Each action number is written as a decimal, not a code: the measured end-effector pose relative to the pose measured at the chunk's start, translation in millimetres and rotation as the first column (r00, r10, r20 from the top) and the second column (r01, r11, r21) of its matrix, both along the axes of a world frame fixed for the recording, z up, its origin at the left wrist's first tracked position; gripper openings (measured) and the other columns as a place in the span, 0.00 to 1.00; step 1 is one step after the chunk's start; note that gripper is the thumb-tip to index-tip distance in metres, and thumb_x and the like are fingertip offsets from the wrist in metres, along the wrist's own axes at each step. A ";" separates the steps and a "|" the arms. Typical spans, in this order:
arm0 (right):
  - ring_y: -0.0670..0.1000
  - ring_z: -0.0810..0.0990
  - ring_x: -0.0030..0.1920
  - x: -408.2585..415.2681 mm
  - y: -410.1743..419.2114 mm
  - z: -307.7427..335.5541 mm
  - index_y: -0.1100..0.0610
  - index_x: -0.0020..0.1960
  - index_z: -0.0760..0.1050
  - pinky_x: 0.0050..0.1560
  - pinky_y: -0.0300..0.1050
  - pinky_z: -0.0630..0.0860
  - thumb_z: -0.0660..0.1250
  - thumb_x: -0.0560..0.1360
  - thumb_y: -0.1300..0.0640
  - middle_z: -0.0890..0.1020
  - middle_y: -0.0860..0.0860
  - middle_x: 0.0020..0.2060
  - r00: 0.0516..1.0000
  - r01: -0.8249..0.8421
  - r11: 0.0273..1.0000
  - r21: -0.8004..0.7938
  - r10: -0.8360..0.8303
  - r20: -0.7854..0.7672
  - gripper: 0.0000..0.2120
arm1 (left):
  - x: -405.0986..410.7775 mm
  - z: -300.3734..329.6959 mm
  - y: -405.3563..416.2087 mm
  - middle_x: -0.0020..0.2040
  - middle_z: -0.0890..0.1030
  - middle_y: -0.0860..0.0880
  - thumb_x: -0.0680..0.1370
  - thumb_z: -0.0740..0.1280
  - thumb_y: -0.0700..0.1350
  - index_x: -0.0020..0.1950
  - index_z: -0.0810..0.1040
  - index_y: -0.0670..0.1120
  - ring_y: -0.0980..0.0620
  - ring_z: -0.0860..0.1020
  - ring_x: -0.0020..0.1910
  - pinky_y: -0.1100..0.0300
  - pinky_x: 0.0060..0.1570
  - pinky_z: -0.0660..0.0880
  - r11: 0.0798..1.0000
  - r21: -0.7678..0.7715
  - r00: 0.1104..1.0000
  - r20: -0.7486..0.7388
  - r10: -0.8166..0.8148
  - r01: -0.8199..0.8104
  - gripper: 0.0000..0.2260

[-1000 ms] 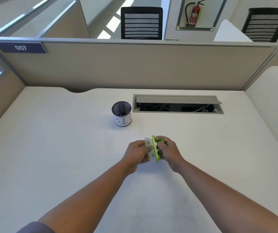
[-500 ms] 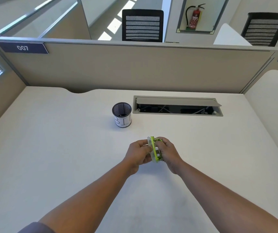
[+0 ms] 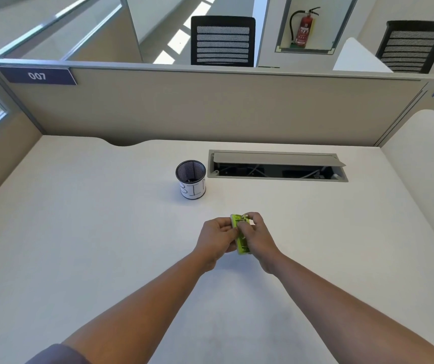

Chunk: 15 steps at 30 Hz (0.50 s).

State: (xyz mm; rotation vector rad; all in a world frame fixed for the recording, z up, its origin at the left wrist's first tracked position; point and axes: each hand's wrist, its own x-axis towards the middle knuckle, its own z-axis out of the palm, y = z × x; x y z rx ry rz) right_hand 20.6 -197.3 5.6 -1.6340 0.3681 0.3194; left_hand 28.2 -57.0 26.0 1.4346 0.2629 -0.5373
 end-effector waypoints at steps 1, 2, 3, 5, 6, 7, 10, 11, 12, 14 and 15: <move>0.53 0.81 0.43 -0.6 0.7 -0.6 0.44 0.57 0.70 0.36 0.45 0.79 0.64 0.73 0.45 0.81 0.59 0.51 1.000 -0.002 1.000 -0.002 0.002 0.001 0.14 | 0.1 -0.4 0.0 0.48 0.89 0.45 0.80 0.68 0.35 0.59 0.83 0.43 0.46 0.88 0.47 0.54 0.44 0.85 1.000 0.024 1.000 0.009 0.001 -0.002 0.10; 0.54 0.82 0.43 -1.2 1.4 -1.2 0.43 0.57 0.69 0.37 0.45 0.80 0.64 0.73 0.45 0.81 0.59 0.51 1.000 -0.004 1.000 -0.007 0.004 0.003 0.13 | 0.1 -0.7 -0.5 0.48 0.89 0.44 0.79 0.67 0.34 0.59 0.83 0.43 0.45 0.88 0.47 0.53 0.44 0.85 0.999 0.046 1.000 0.019 0.003 -0.004 0.11; 0.54 0.82 0.43 -1.8 2.1 -1.4 0.42 0.57 0.69 0.37 0.45 0.80 0.64 0.74 0.45 0.81 0.58 0.51 1.000 -0.007 1.000 -0.013 0.007 0.004 0.13 | 0.2 -0.9 -0.9 0.47 0.89 0.44 0.79 0.67 0.34 0.59 0.84 0.43 0.45 0.88 0.47 0.51 0.45 0.85 0.998 0.070 1.000 0.029 0.007 -0.009 0.11; 0.53 0.81 0.43 -2.6 3.6 -0.7 0.42 0.57 0.68 0.36 0.44 0.79 0.65 0.75 0.45 0.81 0.56 0.49 1.000 -0.006 1.000 -0.019 0.006 0.005 0.12 | 0.4 -2.0 -2.7 0.48 0.89 0.44 0.78 0.67 0.34 0.59 0.84 0.43 0.44 0.87 0.48 0.48 0.48 0.86 0.993 0.115 0.999 0.046 0.016 -0.021 0.12; 0.53 0.81 0.43 -2.6 4.2 0.2 0.42 0.57 0.68 0.36 0.44 0.79 0.65 0.75 0.44 0.81 0.56 0.50 1.000 -0.006 1.000 -0.016 0.006 0.004 0.12 | 0.4 -2.6 -3.5 0.48 0.89 0.44 0.78 0.67 0.34 0.59 0.84 0.43 0.44 0.87 0.48 0.48 0.48 0.86 0.992 0.127 0.999 0.049 0.022 -0.028 0.12; 0.53 0.81 0.44 -2.8 4.3 1.3 0.42 0.58 0.68 0.36 0.44 0.79 0.66 0.75 0.43 0.81 0.57 0.51 1.000 -0.008 1.000 -0.011 0.008 0.003 0.13 | 0.4 -3.1 -3.9 0.47 0.89 0.44 0.78 0.67 0.34 0.59 0.84 0.43 0.44 0.87 0.48 0.49 0.47 0.86 0.991 0.128 0.998 0.046 0.033 -0.039 0.12; 0.53 0.82 0.47 -3.8 2.7 4.9 0.43 0.61 0.70 0.40 0.45 0.80 0.68 0.73 0.38 0.80 0.58 0.55 1.000 -0.022 0.998 0.052 0.022 -0.016 0.20 | 2.4 -4.4 -2.2 0.45 0.89 0.43 0.78 0.67 0.34 0.56 0.83 0.43 0.43 0.87 0.47 0.50 0.46 0.86 0.990 0.100 0.995 0.011 0.095 -0.096 0.10; 0.53 0.82 0.46 -4.3 2.1 6.0 0.44 0.63 0.71 0.40 0.46 0.80 0.68 0.73 0.37 0.81 0.57 0.55 0.999 -0.015 0.995 0.097 0.019 -0.033 0.22 | 3.6 -5.1 -1.0 0.44 0.89 0.44 0.77 0.67 0.33 0.55 0.83 0.42 0.43 0.87 0.45 0.50 0.45 0.86 0.989 0.086 0.992 -0.001 0.122 -0.122 0.10; 0.52 0.82 0.45 -5.0 1.4 6.9 0.46 0.63 0.71 0.40 0.47 0.79 0.68 0.74 0.37 0.82 0.56 0.53 0.999 0.000 0.988 0.152 0.008 -0.053 0.22 | 4.7 -6.1 0.3 0.42 0.88 0.45 0.77 0.66 0.32 0.55 0.82 0.42 0.45 0.87 0.42 0.51 0.43 0.86 0.987 0.066 0.988 -0.014 0.151 -0.150 0.10; 0.51 0.80 0.40 -6.5 -1.4 7.4 0.51 0.64 0.73 0.38 0.47 0.79 0.68 0.75 0.40 0.81 0.54 0.48 0.994 0.060 0.960 0.272 -0.033 -0.103 0.22 | 7.0 -8.1 2.9 0.41 0.88 0.45 0.77 0.65 0.30 0.56 0.80 0.40 0.48 0.86 0.37 0.54 0.40 0.84 0.979 0.015 0.978 -0.039 0.204 -0.203 0.10; 0.51 0.79 0.38 -7.0 -3.7 6.6 0.54 0.64 0.73 0.37 0.47 0.78 0.68 0.75 0.44 0.80 0.54 0.46 0.990 0.094 0.939 0.330 -0.054 -0.130 0.22 | 7.9 -8.9 4.2 0.44 0.88 0.43 0.77 0.65 0.30 0.57 0.78 0.39 0.49 0.86 0.36 0.55 0.39 0.83 0.975 -0.007 0.974 -0.048 0.223 -0.224 0.11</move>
